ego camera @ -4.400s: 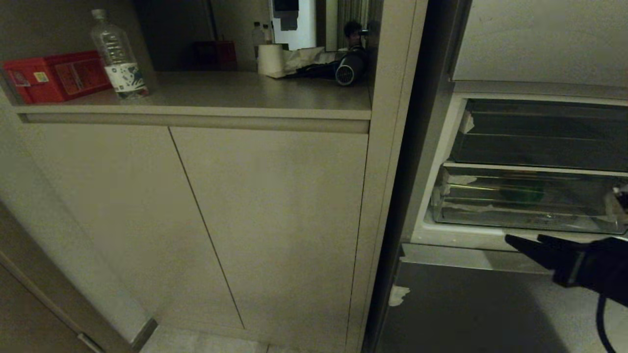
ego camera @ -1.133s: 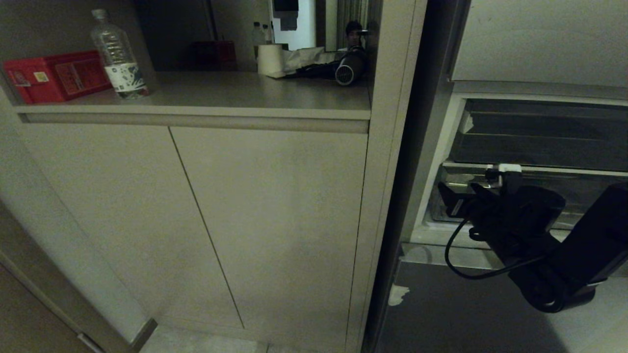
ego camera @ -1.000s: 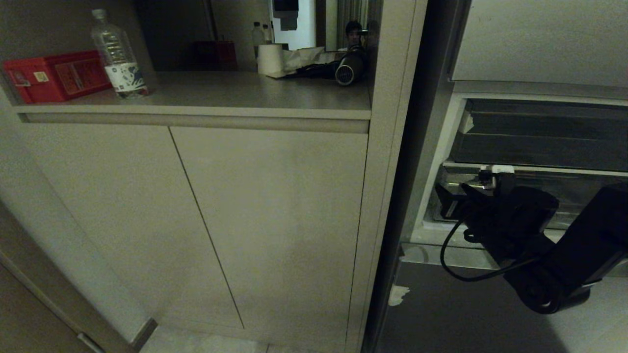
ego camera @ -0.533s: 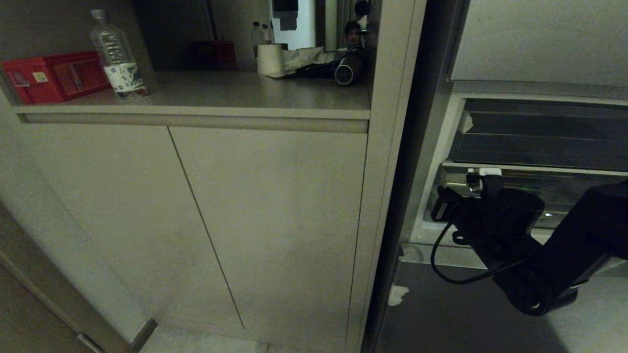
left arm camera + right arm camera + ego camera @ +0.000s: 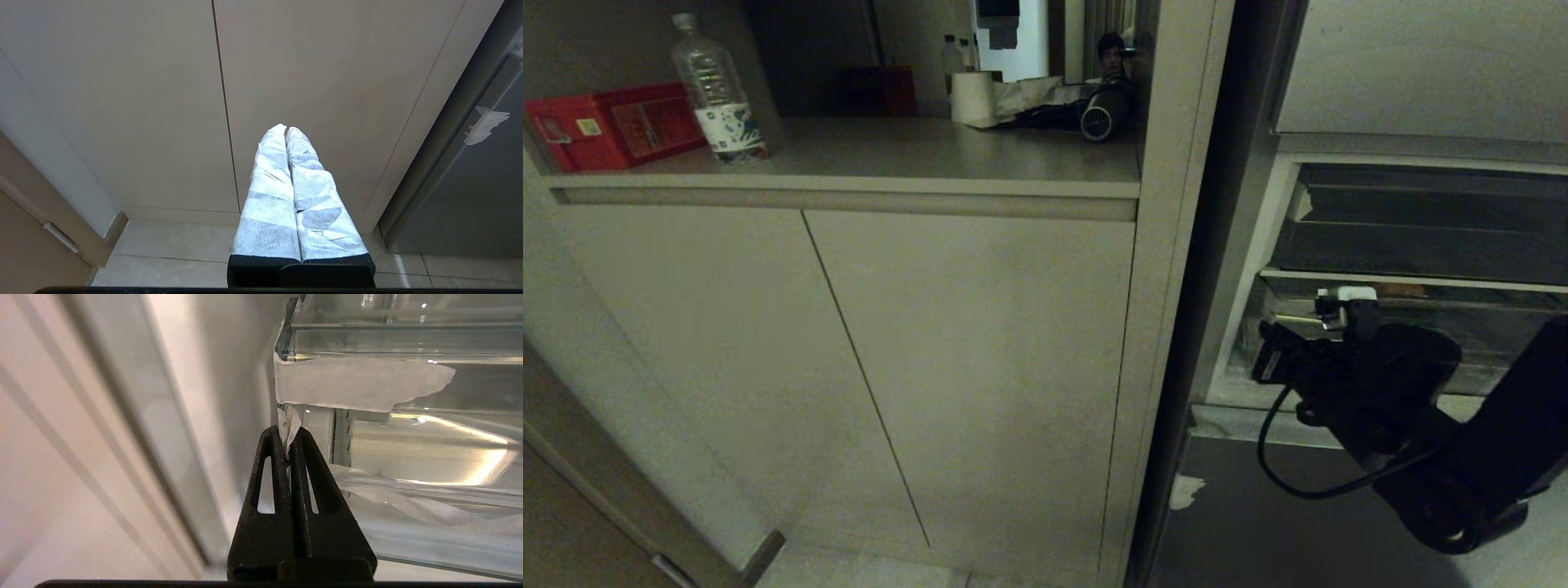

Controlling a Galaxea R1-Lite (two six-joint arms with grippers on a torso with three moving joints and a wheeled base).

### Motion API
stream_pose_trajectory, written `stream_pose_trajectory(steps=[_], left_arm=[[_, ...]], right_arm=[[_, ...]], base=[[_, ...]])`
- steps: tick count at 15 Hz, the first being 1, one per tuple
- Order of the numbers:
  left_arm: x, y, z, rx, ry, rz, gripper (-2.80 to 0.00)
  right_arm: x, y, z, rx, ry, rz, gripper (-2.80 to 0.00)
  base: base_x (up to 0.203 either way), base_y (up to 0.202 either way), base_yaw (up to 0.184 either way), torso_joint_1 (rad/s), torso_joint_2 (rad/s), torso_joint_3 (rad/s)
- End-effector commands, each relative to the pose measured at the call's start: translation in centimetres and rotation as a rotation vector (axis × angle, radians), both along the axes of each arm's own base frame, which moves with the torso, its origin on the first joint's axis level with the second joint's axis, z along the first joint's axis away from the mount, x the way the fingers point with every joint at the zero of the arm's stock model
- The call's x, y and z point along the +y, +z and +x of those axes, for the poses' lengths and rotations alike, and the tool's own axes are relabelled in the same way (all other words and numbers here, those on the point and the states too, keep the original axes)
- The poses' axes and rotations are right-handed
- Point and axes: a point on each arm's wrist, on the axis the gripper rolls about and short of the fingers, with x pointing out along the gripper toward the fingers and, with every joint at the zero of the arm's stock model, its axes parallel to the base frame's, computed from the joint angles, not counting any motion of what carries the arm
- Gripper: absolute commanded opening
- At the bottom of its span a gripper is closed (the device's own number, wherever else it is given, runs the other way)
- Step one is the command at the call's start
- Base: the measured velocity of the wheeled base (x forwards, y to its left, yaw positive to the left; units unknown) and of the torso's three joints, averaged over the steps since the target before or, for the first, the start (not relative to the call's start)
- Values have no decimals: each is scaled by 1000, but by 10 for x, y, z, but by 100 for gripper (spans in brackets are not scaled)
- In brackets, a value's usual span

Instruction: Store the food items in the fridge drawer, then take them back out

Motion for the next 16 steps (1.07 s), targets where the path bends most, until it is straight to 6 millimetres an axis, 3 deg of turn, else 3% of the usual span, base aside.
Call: stream_pose_trajectory(steps=[1, 5, 6, 12, 14, 16], left_arm=[[0, 0, 0, 0, 0, 0, -280], [0, 0, 0, 0, 0, 0, -280], [0, 0, 0, 0, 0, 0, -280], [0, 0, 0, 0, 0, 0, -280], [0, 0, 0, 0, 0, 0, -280], [0, 0, 0, 0, 0, 0, -280]], right_arm=[[-4, 10, -26, 4, 8, 8, -280], [-2, 5, -70, 86, 59, 40, -280], [-3, 4, -77, 100, 64, 43, 0], [-19, 8, -147, 137, 100, 47, 0], [-25, 22, -162, 60, 87, 73, 0], [-33, 38, -160, -7, 25, 77, 0]], base=[[0, 0, 0, 0, 0, 0], [0, 0, 0, 0, 0, 0], [0, 0, 0, 0, 0, 0], [0, 0, 0, 0, 0, 0], [0, 0, 0, 0, 0, 0], [0, 0, 0, 0, 0, 0]])
